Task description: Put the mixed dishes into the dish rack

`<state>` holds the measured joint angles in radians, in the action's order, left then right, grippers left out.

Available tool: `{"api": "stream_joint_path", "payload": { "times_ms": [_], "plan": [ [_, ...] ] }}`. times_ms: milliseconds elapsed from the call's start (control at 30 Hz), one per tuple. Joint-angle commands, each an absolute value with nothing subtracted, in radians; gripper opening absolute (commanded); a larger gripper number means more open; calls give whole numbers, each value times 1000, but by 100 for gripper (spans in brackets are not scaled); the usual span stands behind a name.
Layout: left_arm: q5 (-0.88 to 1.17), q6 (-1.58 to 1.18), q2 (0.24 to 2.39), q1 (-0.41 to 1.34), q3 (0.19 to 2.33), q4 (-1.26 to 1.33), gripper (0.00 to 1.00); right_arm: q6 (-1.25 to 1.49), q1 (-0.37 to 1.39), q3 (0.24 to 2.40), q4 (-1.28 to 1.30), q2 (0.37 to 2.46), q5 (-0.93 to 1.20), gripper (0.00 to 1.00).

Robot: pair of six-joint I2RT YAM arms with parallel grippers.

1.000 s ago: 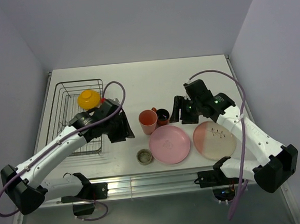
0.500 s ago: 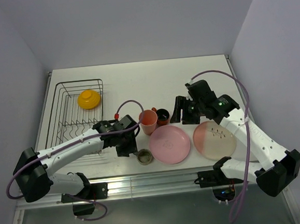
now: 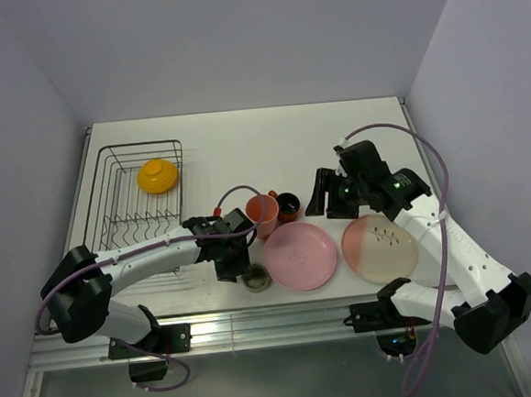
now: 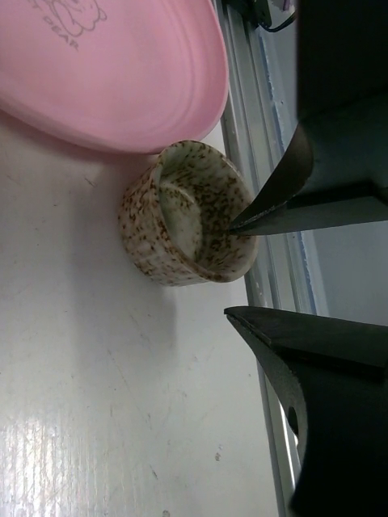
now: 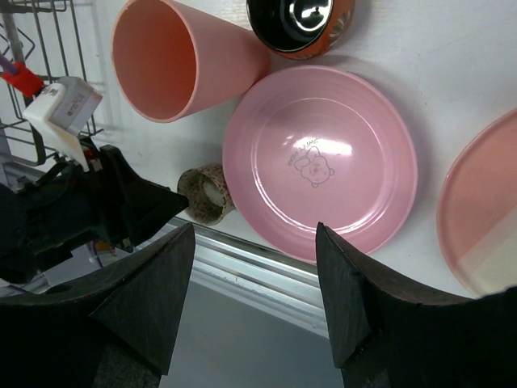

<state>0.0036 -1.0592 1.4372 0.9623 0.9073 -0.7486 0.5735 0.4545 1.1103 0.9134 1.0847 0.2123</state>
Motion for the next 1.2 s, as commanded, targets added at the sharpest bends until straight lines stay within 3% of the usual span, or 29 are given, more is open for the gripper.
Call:
{"api": "stream_joint_path", "payload": {
  "times_ms": [0,600,667,700,933,1167],
  "plan": [
    [21,-1049,1453,969,894,-701,46,551,439,1123,928,1045,221,69],
    [41,-1034,1471,971,842,-632,26,572,434,1112,925,1014,233,69],
    [38,-1031,1465,971,845,-635,5,572,434,1112,925,1012,239,69],
    [32,-1031,1460,971,851,-650,0,572,434,1112,925,1014,245,69],
    [6,-1045,1315,971,885,-794,0,542,436,1137,911,1049,385,70],
    [21,-1043,1109,971,1041,-882,0,517,449,1302,950,1092,521,72]
  ]
}}
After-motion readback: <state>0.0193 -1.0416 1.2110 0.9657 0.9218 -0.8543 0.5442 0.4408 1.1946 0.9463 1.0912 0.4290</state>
